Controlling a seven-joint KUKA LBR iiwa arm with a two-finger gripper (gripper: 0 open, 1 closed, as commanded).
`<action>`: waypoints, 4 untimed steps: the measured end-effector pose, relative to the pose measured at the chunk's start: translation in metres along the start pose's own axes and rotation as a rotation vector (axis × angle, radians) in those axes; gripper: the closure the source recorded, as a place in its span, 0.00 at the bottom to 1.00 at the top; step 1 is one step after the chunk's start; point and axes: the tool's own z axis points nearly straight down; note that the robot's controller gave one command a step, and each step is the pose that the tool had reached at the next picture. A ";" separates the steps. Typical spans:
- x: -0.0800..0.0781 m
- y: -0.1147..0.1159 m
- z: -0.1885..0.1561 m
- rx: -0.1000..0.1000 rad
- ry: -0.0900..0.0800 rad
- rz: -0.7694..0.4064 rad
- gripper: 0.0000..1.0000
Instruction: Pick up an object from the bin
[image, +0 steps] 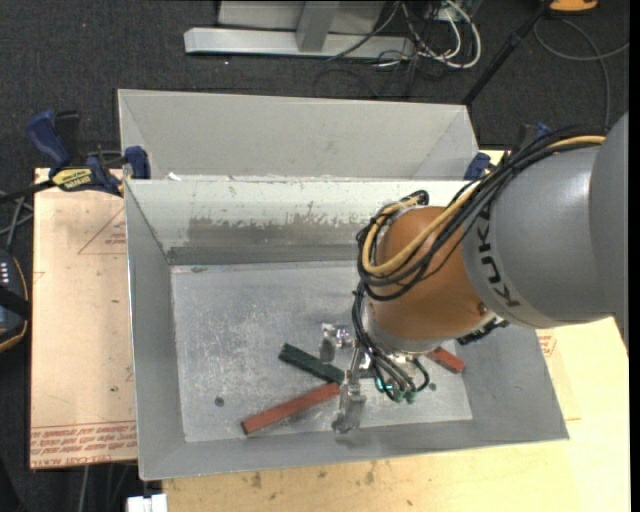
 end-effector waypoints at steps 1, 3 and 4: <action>-0.002 0.000 -0.003 -0.001 -0.007 0.002 0.00; 0.000 0.020 0.060 -0.001 -0.010 -0.153 1.00; -0.014 0.037 -0.136 -0.002 -0.020 -0.089 1.00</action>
Offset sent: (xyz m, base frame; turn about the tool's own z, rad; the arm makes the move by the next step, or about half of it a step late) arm -0.0013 0.0194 -0.0596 -0.1551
